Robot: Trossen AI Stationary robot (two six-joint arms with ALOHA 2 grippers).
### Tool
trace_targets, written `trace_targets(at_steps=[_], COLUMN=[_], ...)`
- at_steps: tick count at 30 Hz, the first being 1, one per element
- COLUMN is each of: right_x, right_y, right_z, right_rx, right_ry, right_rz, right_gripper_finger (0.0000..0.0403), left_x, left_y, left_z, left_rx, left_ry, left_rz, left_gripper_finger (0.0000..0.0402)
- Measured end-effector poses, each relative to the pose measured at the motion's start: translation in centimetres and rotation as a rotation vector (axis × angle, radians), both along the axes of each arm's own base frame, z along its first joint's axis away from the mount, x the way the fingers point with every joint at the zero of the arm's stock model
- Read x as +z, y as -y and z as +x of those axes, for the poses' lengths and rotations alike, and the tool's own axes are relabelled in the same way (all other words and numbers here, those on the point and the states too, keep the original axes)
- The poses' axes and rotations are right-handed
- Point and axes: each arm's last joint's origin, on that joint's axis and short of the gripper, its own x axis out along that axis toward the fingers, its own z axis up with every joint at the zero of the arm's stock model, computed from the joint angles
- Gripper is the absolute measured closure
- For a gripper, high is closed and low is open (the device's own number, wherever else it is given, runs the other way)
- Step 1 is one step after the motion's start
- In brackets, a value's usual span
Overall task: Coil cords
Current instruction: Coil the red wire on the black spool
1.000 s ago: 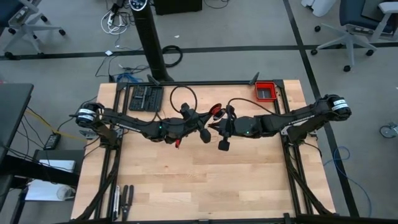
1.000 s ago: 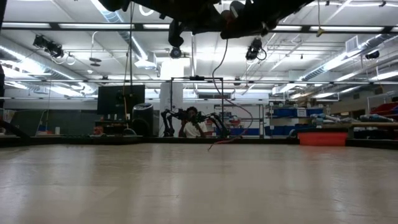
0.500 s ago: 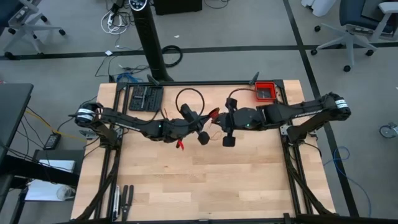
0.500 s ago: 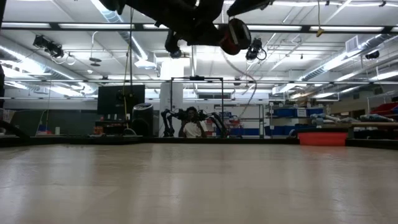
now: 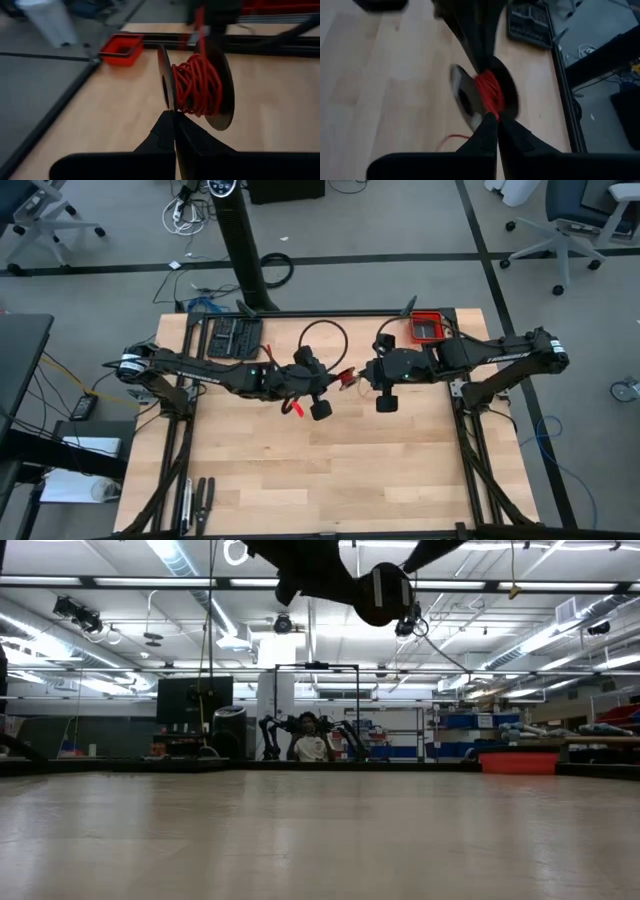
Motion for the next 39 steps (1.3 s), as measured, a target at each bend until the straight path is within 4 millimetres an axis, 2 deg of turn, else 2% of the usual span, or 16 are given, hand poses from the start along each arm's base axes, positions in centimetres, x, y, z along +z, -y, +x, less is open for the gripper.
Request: trace_targets(at_steps=[5,12,15,20,27,32,39], right_x=[-0.7,-3.2,-4.8,-6.0,-7.2,-8.8,-12.2], right_y=[-0.1,-0.5,-0.3,-0.3,-0.5,-1.5,-4.0], right_z=[-0.4,-0.6,-0.8,-0.8,-1.7,-4.1,-5.5], right_rx=[0.026,-0.003,-0.05,-0.117,-0.207,-0.297,-0.25], right_ry=[-0.075,-0.139,-0.163,-0.142,-0.088,0.03,0.207], right_rz=[0.018,0.02,0.023,0.042,0.077,0.064,0.235], right_gripper_finger=[0.0401,0.0395,0.0376,0.0326,0.0282,0.0287,0.0299], left_x=[0.6,0.4,0.1,0.2,0.4,0.4,0.3], left_y=[0.3,0.4,0.4,0.6,0.6,0.6,0.6], left_z=[0.2,0.0,-0.1,-0.1,0.0,0.0,0.3], left_rx=[-0.11,-0.126,-0.14,-0.146,-0.121,-0.089,-0.084], left_ry=[-0.005,-0.051,-0.077,-0.073,-0.053,-0.031,0.082], left_rz=[-0.053,-0.045,-0.042,-0.042,-0.027,-0.008,-0.016], left_gripper_finger=[0.0401,0.0401,0.0401,0.0401,0.0401,0.0401,0.0401])
